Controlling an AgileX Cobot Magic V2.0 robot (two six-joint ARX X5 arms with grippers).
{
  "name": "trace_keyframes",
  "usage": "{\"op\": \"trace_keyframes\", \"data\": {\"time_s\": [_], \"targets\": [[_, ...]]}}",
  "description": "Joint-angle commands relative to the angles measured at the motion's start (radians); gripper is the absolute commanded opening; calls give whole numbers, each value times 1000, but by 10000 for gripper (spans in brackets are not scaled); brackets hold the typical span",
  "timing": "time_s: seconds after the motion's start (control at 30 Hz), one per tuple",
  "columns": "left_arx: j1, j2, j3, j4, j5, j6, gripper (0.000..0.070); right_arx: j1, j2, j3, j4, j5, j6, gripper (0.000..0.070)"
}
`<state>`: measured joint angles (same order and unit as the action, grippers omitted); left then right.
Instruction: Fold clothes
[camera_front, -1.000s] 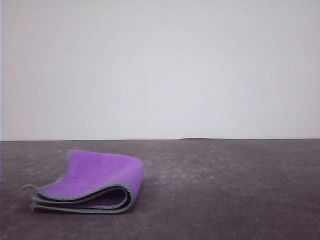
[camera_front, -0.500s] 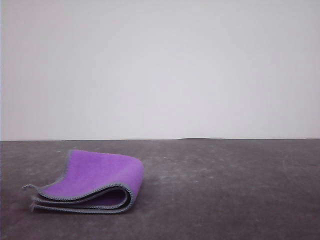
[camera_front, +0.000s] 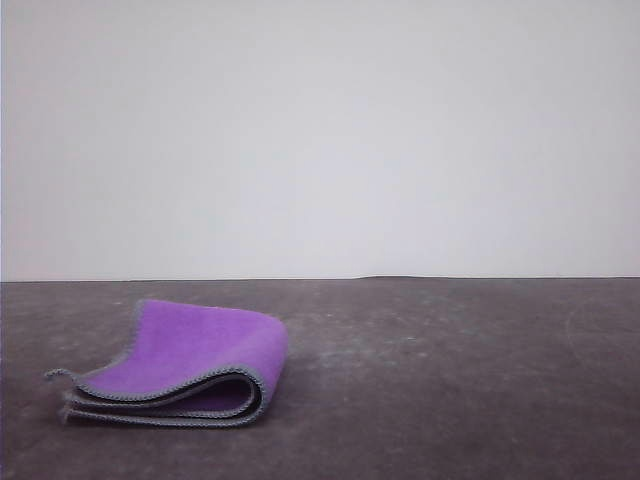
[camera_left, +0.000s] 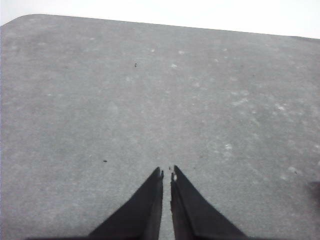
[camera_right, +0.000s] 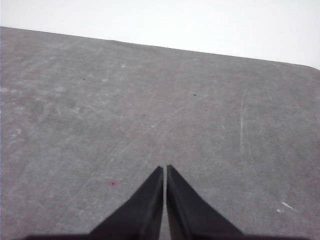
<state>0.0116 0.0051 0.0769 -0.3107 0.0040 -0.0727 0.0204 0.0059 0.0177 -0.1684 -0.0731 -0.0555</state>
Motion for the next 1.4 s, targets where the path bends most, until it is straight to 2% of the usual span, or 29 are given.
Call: {"op": "trace_keyframes", "data": {"time_s": [0.0,1.37], "targets": [[0,-2,-16,-6,-1,-8,17,3,-2,-5,11,2,3,4],[0,-2,-16,-6,-1,-8,17,3,-2,-5,11,2,3,4]]}}
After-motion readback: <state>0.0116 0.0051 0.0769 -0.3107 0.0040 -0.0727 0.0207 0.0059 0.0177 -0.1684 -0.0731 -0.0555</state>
